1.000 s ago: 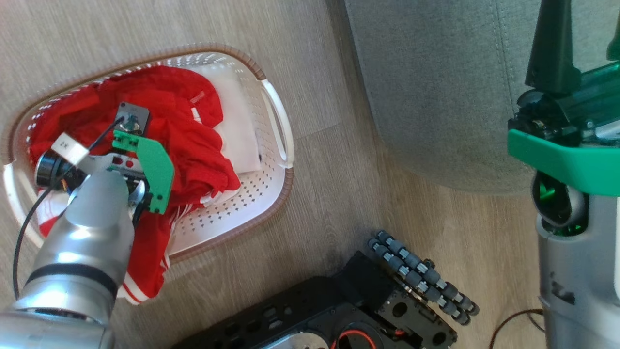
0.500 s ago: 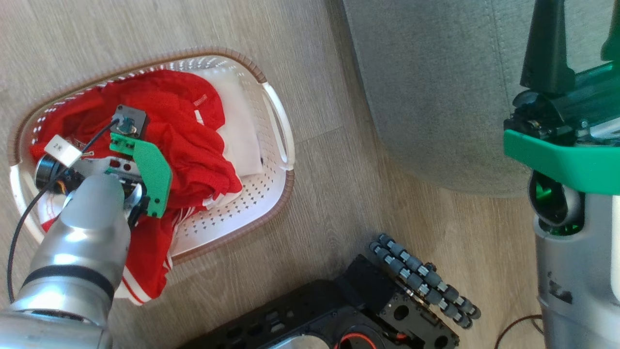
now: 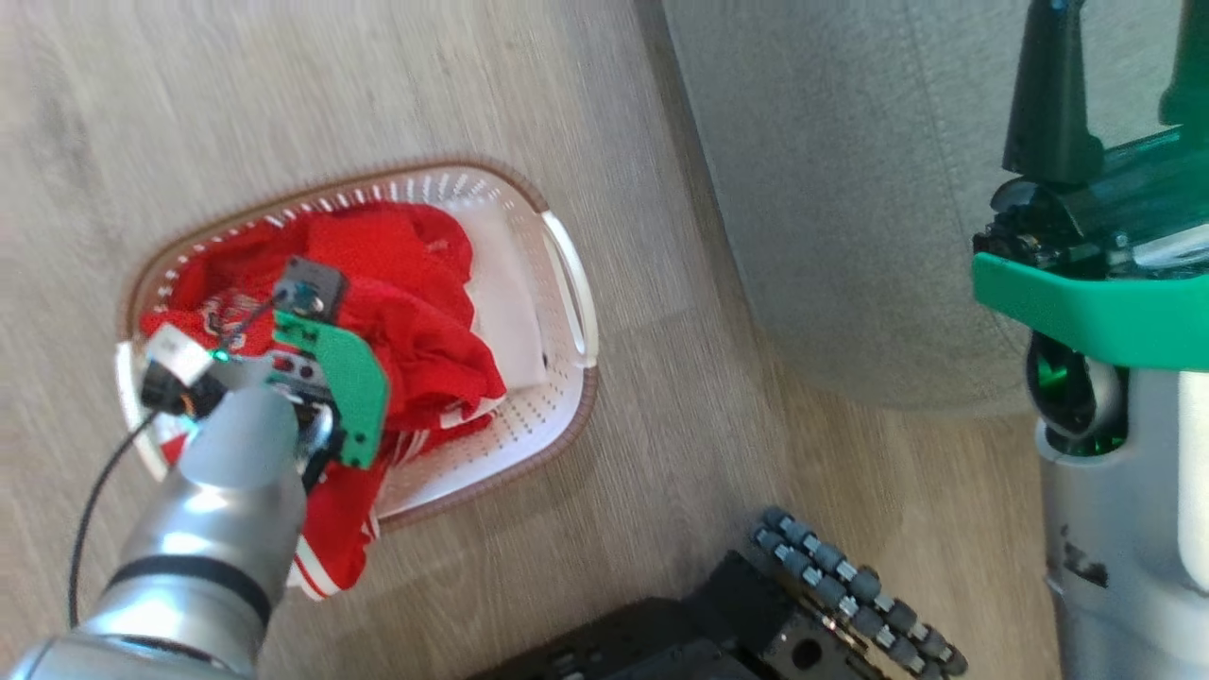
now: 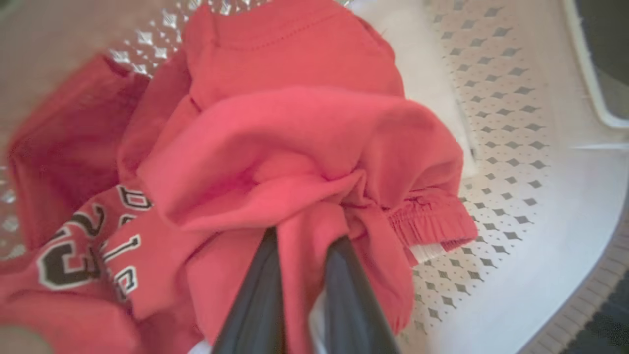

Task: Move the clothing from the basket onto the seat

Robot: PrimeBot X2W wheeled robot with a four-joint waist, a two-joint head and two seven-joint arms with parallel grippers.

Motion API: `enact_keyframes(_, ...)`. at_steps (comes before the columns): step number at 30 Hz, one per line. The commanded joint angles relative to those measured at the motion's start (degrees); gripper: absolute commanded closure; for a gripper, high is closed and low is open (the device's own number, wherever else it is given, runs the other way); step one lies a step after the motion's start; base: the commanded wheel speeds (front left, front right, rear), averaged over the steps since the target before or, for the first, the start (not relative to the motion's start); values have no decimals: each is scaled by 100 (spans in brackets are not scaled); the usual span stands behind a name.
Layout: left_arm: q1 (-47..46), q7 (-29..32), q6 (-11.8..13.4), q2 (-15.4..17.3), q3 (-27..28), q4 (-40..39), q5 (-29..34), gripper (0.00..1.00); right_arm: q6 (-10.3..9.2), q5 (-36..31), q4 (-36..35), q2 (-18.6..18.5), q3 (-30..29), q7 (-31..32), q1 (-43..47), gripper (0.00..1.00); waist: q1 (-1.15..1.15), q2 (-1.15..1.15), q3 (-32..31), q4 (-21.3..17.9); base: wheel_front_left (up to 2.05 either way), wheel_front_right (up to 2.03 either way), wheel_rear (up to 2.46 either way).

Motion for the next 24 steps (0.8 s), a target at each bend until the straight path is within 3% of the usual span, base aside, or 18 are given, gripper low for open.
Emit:
enact_keyframes(1,157,-173,-28,-4,60,-66,-60,100,41,-64,-135,39,58,-34,196,0,0,-1,-367,125,0,0,0)
enact_keyframes(11,450,-693,-35,-300,-327,-255,-516,100,41,-208,83,-22,116,-34,472,0,0,-1,-1303,389,0,0,0)
enact_keyframes(24,1015,-1260,-36,-361,-1066,-992,-1484,100,41,-198,307,-279,94,-34,955,0,0,-1,-2414,855,0,0,0)
